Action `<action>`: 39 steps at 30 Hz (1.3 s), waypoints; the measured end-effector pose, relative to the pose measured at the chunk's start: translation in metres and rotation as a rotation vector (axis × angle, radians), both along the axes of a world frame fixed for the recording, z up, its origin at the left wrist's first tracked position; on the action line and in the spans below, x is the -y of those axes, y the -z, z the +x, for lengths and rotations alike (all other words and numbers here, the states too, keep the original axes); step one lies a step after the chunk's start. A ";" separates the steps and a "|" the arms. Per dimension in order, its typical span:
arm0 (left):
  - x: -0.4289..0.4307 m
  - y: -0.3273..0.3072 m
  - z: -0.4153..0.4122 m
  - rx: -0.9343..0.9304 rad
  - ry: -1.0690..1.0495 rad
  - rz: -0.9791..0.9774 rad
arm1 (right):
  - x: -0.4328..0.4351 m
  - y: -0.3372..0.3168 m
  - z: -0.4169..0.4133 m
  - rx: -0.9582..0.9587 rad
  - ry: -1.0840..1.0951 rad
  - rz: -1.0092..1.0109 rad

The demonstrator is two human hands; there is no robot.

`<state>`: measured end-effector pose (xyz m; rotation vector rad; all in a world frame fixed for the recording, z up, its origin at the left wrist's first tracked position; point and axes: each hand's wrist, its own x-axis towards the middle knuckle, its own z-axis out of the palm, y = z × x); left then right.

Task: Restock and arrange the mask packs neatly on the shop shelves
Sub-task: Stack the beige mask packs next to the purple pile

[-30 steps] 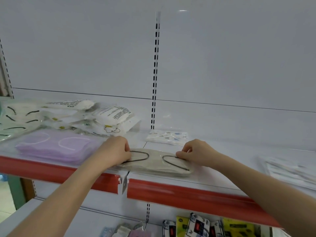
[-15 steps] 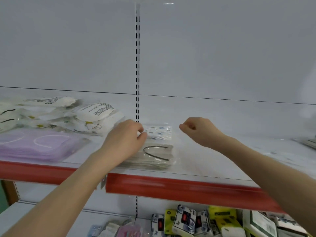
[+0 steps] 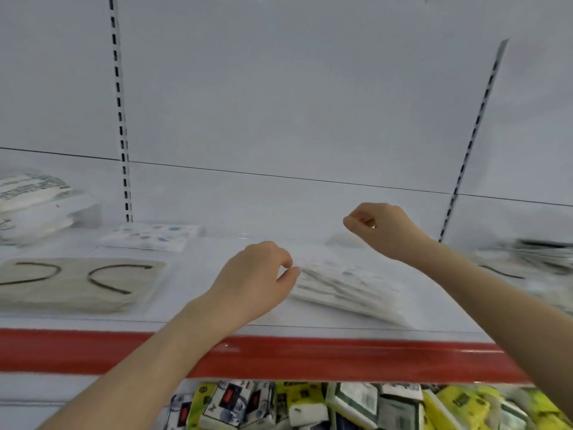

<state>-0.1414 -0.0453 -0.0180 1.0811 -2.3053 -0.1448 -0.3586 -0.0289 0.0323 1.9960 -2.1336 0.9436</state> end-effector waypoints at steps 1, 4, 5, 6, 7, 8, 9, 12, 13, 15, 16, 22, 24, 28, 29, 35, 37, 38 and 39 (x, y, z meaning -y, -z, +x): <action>-0.002 0.002 -0.010 0.011 -0.008 0.014 | -0.004 0.002 -0.013 0.001 0.006 0.010; -0.006 0.006 -0.035 0.084 -0.083 0.075 | -0.013 0.011 -0.045 -0.018 0.004 0.060; -0.007 0.008 -0.040 0.112 -0.125 0.104 | -0.015 0.014 -0.053 -0.041 -0.001 0.094; -0.006 0.009 -0.045 0.132 -0.169 0.135 | -0.017 0.017 -0.059 -0.073 -0.004 0.142; -0.005 0.010 -0.049 0.140 -0.208 0.167 | -0.019 0.020 -0.065 -0.103 -0.009 0.200; -0.005 0.010 -0.053 0.140 -0.241 0.192 | -0.021 0.023 -0.068 -0.120 -0.020 0.263; -0.006 0.009 -0.056 0.136 -0.272 0.205 | -0.024 0.025 -0.071 -0.121 -0.040 0.322; -0.007 0.001 -0.067 0.089 -0.334 0.257 | -0.031 0.033 -0.076 -0.135 -0.135 0.452; -0.006 -0.003 -0.070 0.063 -0.336 0.289 | -0.032 0.036 -0.077 -0.148 -0.168 0.473; -0.004 -0.010 -0.076 0.006 -0.337 0.342 | -0.033 0.039 -0.079 -0.156 -0.222 0.473; -0.003 -0.012 -0.077 -0.023 -0.340 0.370 | -0.033 0.039 -0.081 -0.141 -0.248 0.461; 0.014 -0.016 -0.076 -0.228 -0.278 0.639 | -0.036 0.036 -0.092 0.028 -0.359 0.503; 0.018 -0.018 -0.075 -0.218 -0.267 0.699 | -0.034 0.035 -0.094 0.101 -0.383 0.535; 0.022 -0.021 -0.076 -0.184 -0.203 0.805 | -0.032 0.032 -0.095 0.172 -0.402 0.591; 0.021 -0.022 -0.077 -0.200 -0.182 0.829 | -0.032 0.031 -0.095 0.181 -0.399 0.602; 0.018 -0.017 -0.079 -0.293 -0.121 0.874 | -0.033 0.027 -0.095 0.150 -0.342 0.668; 0.017 -0.014 -0.079 -0.361 -0.092 0.890 | -0.032 0.023 -0.091 0.113 -0.299 0.702; 0.015 -0.014 -0.079 -0.403 -0.069 0.892 | -0.031 0.020 -0.089 0.101 -0.285 0.720; 0.015 -0.014 -0.078 -0.436 -0.050 0.889 | -0.029 0.019 -0.087 0.092 -0.285 0.733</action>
